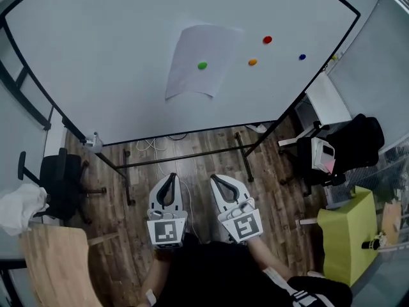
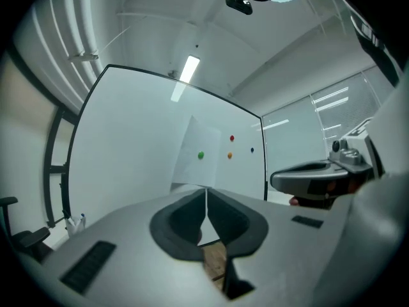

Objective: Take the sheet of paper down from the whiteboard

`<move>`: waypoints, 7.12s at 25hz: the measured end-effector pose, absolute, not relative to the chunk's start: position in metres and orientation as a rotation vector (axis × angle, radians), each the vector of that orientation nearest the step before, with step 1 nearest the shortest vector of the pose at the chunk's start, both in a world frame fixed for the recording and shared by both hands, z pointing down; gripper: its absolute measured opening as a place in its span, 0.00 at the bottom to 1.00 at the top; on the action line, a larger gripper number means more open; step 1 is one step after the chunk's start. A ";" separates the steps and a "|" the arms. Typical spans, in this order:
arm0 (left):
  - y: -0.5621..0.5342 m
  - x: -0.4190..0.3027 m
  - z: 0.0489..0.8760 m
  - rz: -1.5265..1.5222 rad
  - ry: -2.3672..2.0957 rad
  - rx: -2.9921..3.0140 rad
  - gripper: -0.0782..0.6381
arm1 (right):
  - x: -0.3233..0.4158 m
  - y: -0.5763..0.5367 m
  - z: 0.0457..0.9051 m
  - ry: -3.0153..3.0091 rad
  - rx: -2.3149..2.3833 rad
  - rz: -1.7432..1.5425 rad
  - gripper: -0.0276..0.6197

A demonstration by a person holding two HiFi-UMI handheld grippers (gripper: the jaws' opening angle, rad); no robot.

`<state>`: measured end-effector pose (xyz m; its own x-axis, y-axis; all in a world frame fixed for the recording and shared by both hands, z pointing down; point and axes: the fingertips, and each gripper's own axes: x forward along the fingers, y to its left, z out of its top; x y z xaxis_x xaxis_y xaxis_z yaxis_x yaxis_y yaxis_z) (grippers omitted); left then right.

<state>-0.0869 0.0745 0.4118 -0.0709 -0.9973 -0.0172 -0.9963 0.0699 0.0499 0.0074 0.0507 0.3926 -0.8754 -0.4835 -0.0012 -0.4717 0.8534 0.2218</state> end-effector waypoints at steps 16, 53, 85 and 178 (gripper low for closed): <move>0.024 -0.126 0.428 -0.048 -2.264 2.108 0.13 | -0.034 0.001 0.399 -2.986 0.794 -0.299 0.04; -0.155 -0.199 0.398 0.025 -2.313 2.197 0.14 | -0.082 -0.223 0.356 -3.012 1.010 -0.348 0.04; -0.186 -0.213 0.393 0.085 -2.085 2.480 0.24 | -0.092 -0.235 0.335 -2.803 1.215 -0.536 0.04; -0.221 -0.178 0.380 -0.010 -1.924 2.581 0.13 | -0.128 -0.256 0.337 -2.687 1.040 -0.646 0.23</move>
<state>-0.1776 -0.2207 0.3804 0.2870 -0.9566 -0.0515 -0.9571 -0.2840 -0.0583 -0.1278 -0.2562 0.3369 -0.7364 -0.6764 0.0181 -0.5941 0.6591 0.4611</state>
